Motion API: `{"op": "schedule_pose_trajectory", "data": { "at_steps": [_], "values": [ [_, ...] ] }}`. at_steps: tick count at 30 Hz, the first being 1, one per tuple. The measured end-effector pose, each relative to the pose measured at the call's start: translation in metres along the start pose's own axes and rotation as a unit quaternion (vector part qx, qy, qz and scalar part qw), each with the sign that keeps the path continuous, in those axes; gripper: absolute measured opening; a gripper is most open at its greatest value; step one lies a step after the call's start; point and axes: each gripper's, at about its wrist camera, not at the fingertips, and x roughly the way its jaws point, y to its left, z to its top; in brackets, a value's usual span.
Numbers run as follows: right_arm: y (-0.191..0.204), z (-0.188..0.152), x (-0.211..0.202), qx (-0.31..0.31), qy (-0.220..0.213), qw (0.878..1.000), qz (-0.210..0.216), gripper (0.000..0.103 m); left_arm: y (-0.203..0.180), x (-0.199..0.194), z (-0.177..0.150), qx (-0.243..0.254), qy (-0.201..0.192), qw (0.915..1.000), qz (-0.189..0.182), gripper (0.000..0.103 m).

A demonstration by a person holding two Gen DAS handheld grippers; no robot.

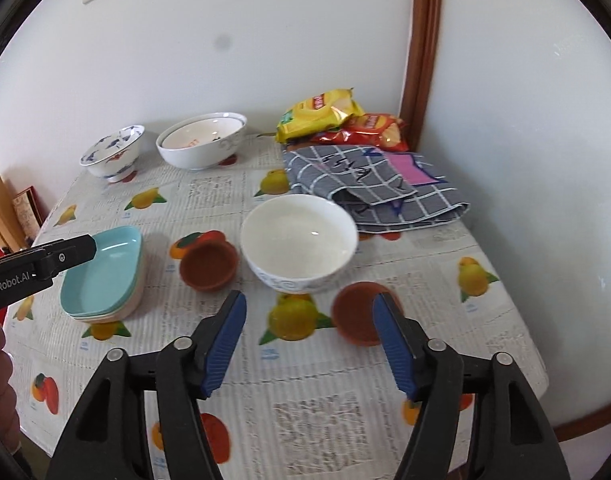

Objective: Organize plates and bowls
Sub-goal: 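Move the right gripper to one terracotta bowl while the left gripper approaches another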

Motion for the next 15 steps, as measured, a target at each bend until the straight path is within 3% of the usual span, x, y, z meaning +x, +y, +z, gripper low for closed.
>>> {"op": "schedule_pose_trajectory", "data": {
  "at_steps": [4, 10, 15],
  "values": [
    [-0.022, -0.004, -0.004, 0.017, 0.004, 1.0, 0.003, 0.077, -0.016, 0.003, -0.004, 0.001, 0.002, 1.0, 0.001, 0.044],
    [-0.043, -0.01, -0.004, 0.02, 0.018, 0.999, -0.035, 0.086, -0.03, 0.006, -0.008, -0.008, -0.001, 1.0, 0.006, 0.044],
    [-0.062, -0.014, -0.002, 0.045, 0.018, 0.999, -0.011, 0.088, -0.032, 0.009, -0.009, -0.018, -0.008, 0.9996, 0.019, 0.044]
  ]
}}
